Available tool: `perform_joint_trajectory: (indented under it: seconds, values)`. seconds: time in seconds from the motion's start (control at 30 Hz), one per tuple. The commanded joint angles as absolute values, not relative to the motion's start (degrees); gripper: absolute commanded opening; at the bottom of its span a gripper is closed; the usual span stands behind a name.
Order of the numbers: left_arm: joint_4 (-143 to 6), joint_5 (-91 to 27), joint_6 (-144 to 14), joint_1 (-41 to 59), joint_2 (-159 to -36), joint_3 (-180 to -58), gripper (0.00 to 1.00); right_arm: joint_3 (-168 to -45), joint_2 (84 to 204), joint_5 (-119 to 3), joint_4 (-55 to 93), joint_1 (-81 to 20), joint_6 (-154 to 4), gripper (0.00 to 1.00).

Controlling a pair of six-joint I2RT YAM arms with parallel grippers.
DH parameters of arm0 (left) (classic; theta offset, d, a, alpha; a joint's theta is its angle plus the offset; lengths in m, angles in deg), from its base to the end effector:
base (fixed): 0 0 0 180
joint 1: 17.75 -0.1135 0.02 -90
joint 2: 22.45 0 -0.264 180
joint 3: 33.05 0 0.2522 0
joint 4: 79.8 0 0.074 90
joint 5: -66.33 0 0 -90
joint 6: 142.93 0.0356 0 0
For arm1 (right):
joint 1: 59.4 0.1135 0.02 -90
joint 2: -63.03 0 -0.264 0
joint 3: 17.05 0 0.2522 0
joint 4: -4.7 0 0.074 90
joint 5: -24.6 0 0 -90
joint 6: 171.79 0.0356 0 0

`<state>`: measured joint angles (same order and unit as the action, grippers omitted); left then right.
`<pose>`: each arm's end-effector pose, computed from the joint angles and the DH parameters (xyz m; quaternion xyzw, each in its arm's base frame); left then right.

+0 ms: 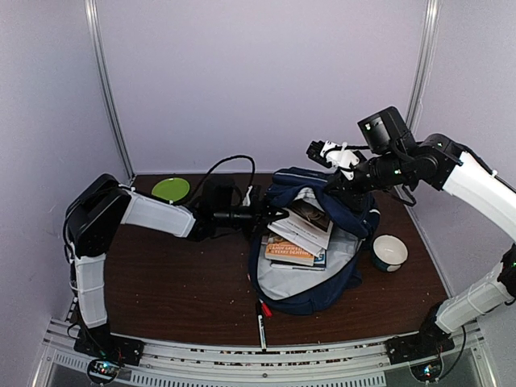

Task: Pack the student bag
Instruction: Place the book in the largest pocket of the bag.

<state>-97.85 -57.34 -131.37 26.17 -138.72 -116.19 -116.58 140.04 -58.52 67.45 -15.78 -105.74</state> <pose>0.3091 -0.3250 0.1854 -0.0572 0.7778 -0.6209 0.0792 0.1977 0.1943 0.3967 -0.5245 0.7386 0.1254 0.4046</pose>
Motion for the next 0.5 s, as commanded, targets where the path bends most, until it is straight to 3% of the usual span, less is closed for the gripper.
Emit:
perform_joint_trajectory:
  seconds: [0.0, 0.27, 0.33, 0.4, 0.47]
  values:
    - [-88.3, -52.7, -124.4, 24.9, -139.8, -121.0, 0.29, -116.7, 136.0, -55.6, 62.1, -15.6, -105.8, 0.00]
    - [-73.9, -50.6, -114.3, 24.9, -132.8, -118.8, 0.54, -110.8, 133.5, -56.6, 60.1, -15.6, -106.7, 0.00]
    - [-69.6, -50.1, -112.2, 24.9, -130.3, -117.6, 0.69, -109.9, 133.3, -56.7, 59.6, -15.6, -106.8, 0.00]
    - [-66.9, -49.8, -110.6, 25.0, -127.7, -115.8, 0.94, -108.8, 132.9, -56.7, 58.9, -15.6, -106.7, 0.00]
    - [-65.0, -49.6, -109.3, 25.2, -124.6, -113.6, 0.98, -107.7, 132.4, -56.6, 58.4, -15.8, -106.6, 0.00]
